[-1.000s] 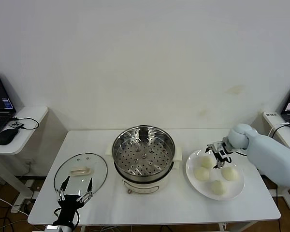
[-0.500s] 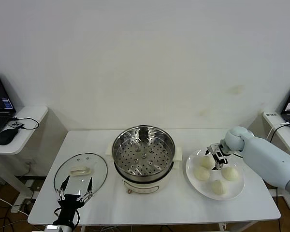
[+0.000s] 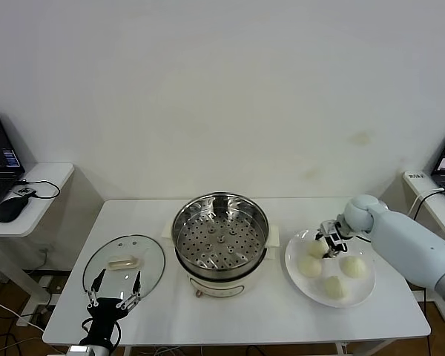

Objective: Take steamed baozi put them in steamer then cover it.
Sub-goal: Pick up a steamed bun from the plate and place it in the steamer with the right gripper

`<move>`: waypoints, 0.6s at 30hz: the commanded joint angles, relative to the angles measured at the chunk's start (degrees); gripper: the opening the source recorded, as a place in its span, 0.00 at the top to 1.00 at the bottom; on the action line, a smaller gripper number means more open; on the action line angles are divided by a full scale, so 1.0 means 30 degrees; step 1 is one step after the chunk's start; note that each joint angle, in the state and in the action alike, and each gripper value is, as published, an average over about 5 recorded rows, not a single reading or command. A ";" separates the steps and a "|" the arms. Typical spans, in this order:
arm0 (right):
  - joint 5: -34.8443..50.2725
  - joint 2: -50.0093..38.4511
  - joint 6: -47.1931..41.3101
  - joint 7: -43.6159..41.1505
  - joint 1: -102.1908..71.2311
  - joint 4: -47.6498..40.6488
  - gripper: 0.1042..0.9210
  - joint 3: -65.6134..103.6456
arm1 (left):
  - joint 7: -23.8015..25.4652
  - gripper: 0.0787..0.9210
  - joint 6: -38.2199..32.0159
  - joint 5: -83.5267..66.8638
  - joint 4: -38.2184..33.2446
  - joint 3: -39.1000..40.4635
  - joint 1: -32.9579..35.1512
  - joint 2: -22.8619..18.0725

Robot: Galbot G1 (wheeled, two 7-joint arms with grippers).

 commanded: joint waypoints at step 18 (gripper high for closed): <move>0.4836 -0.3172 -0.0680 -0.0942 0.7822 0.4168 0.52 -0.3734 | 0.0009 0.12 0.0028 -0.0060 -0.0277 0.0057 -0.0040 0.0160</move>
